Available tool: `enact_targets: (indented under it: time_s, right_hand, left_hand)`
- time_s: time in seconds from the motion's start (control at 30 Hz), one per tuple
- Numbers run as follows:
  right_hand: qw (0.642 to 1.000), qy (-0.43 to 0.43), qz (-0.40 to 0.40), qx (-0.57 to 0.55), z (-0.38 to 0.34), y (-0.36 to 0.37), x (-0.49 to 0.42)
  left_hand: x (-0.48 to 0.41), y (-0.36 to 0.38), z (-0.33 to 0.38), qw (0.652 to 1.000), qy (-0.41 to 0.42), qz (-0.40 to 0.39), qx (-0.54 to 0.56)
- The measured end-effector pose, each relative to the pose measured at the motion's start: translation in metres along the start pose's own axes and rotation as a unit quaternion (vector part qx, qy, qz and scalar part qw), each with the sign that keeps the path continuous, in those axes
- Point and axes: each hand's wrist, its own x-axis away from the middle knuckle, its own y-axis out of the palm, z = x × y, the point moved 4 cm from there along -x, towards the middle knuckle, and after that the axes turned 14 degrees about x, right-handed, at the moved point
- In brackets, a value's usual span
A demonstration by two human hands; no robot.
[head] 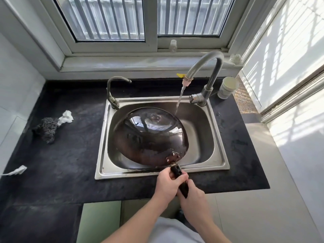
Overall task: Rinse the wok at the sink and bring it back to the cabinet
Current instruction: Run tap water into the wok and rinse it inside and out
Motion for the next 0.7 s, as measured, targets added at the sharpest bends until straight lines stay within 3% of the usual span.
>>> enact_targets:
  time_s: [0.1,0.17,0.27,0.43,0.57,0.7]
  right_hand:
    - [0.991,-0.013,-0.025,-0.129,0.000,0.004,-0.001]
    - [0.977,-0.039,-0.053,-0.203,-0.008,0.002,0.001]
    - [0.940,-0.059,-0.133,-0.308,-0.016,0.000,0.005]
    - [0.874,-0.057,-0.266,-0.403,-0.012,-0.002,0.009]
    - [0.876,-0.063,-0.270,-0.394,-0.014,-0.005,0.008]
    - [0.902,-0.068,-0.225,-0.361,-0.012,-0.008,0.003]
  left_hand:
    - [0.003,-0.008,-0.002,0.999,-0.018,-0.008,0.047]
    - [0.007,-0.010,-0.003,0.988,-0.054,-0.022,0.146]
    - [0.013,-0.004,-0.003,0.950,-0.120,-0.079,0.277]
    - [0.019,-0.004,0.000,0.930,-0.142,-0.089,0.327]
    - [0.019,-0.006,0.000,0.945,-0.128,-0.076,0.290]
    - [0.019,-0.003,0.002,0.950,-0.131,-0.081,0.273]
